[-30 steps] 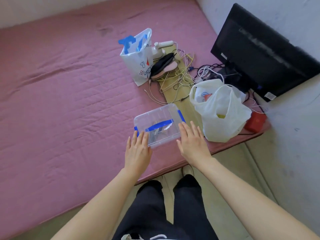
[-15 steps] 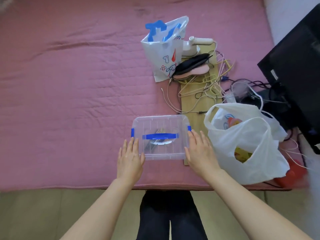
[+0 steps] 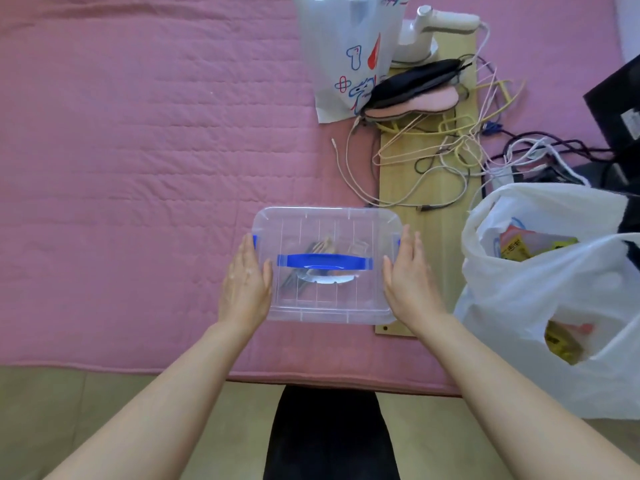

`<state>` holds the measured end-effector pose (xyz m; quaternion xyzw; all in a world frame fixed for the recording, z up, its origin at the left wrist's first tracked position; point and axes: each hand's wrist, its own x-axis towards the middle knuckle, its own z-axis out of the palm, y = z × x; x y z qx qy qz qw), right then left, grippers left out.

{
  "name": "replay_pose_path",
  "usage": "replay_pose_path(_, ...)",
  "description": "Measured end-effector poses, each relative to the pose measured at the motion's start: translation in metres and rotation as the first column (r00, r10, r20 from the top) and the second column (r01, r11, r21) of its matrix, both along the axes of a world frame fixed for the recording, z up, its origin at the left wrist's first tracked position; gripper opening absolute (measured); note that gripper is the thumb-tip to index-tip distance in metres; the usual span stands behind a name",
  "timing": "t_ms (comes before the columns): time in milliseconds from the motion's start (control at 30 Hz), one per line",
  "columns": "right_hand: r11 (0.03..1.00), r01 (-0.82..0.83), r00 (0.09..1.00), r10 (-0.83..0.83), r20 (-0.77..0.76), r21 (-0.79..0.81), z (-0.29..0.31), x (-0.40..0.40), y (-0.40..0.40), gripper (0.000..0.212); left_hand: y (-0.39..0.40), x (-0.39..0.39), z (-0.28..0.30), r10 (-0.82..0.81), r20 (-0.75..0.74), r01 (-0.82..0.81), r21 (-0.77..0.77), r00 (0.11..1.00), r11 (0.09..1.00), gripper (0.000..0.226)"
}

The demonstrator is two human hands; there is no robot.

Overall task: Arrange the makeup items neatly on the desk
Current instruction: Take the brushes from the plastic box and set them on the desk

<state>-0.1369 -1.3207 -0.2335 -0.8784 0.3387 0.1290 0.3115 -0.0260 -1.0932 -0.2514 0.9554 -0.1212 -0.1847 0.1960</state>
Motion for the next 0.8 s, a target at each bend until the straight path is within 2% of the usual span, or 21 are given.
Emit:
replay_pose_path(67, 0.997, 0.057, 0.998, -0.057, 0.009, 0.047, -0.011, 0.0, 0.001, 0.062, 0.002, 0.0, -0.01, 0.068, -0.022, -0.07, -0.113, 0.997, 0.991, 0.057)
replay_pose_path(133, 0.995, 0.102, 0.995, -0.102, -0.002, 0.012, -0.02, -0.002, 0.002, 0.059, 0.002, 0.002, -0.019, 0.144, -0.022, -0.146, -0.176, 0.989, 0.974, 0.055)
replay_pose_path(267, 0.987, 0.16, 0.987, -0.16, 0.006, -0.021, -0.039, -0.006, -0.001, 0.055, 0.004, 0.009, -0.035, 0.285, -0.005, -0.277, -0.253, 0.959, 0.927, 0.034)
replay_pose_path(467, 0.977, 0.21, 0.972, -0.212, 0.105, 0.037, -0.06, -0.01, -0.008, 0.049, 0.006, 0.009, -0.054, 0.332, 0.073, -0.298, -0.289, 0.941, 0.91, 0.028)
replay_pose_path(600, 0.976, 0.215, 0.965, -0.214, 0.149, 0.008, -0.067, -0.011, -0.009, 0.046, 0.003, 0.01, -0.056, 0.356, 0.144, -0.319, -0.229, 0.923, 0.92, 0.029)
replay_pose_path(700, 0.963, 0.269, 0.947, -0.268, 0.176, 0.019, -0.068, -0.013, -0.012, 0.041, 0.003, 0.011, -0.053, 0.409, 0.124, -0.377, -0.216, 0.904, 0.901, 0.031)
replay_pose_path(800, 0.935, 0.352, 0.914, -0.354, 0.198, 0.05, -0.07, -0.013, -0.017, 0.037, 0.006, 0.013, -0.052, 0.452, 0.018, -0.432, -0.267, 0.892, 0.862, 0.032)
